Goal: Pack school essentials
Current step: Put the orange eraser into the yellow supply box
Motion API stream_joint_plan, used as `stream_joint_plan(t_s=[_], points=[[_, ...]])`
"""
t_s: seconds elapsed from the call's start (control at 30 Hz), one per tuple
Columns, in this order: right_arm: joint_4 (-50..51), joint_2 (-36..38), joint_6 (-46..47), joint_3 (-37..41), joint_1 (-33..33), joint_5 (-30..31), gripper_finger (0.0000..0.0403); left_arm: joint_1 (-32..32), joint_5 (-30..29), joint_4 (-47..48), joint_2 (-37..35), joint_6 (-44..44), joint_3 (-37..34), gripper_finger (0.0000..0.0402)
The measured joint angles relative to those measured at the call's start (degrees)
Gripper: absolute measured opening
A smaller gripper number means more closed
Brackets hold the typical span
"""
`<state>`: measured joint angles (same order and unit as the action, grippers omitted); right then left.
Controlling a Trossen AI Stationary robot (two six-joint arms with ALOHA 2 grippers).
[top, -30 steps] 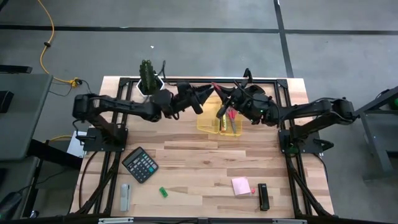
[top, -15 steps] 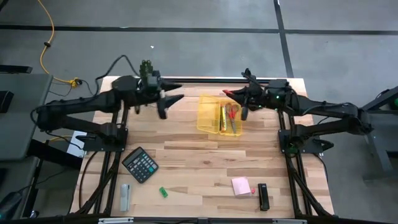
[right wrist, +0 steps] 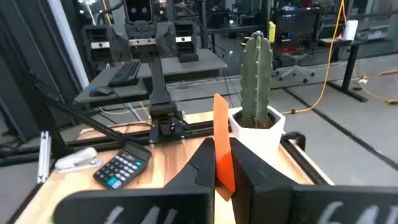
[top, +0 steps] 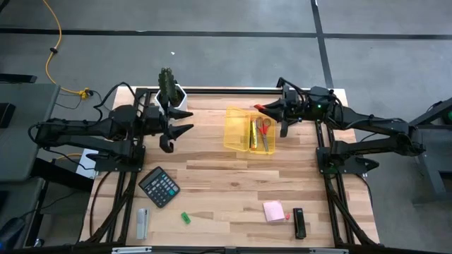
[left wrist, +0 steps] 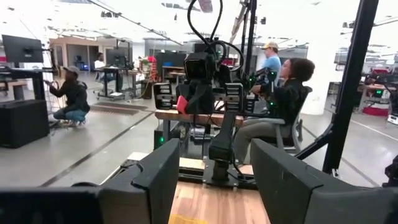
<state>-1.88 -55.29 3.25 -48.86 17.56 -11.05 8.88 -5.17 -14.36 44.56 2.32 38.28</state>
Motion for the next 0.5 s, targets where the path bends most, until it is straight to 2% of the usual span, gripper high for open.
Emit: stream_joint_plan(t_s=[0.13, 0.23, 0.4, 0.5], points=[[3.21, -0.26, 6.11, 0.00, 0.74, 1.40, 0.0003, 0.07, -0.11, 0.14, -0.16, 0.01, 0.00, 0.0184], [12.09, -2.01, 15.47, -0.04, 2.33, 4.01, 0.0003, 0.07, -0.91, 0.25, -0.16, 0.01, 0.00, 0.0184], [28.77, -9.36, 30.26, -0.02, 4.24, 4.11, 0.0003, 0.07, -2.25, 1.26, -0.14, 0.00, 0.00, 0.0184], [33.46, -15.21, 36.22, 0.00, 4.19, 3.41, 0.0003, 0.07, -3.49, 1.30, -0.14, 0.01, 0.00, 0.0184]])
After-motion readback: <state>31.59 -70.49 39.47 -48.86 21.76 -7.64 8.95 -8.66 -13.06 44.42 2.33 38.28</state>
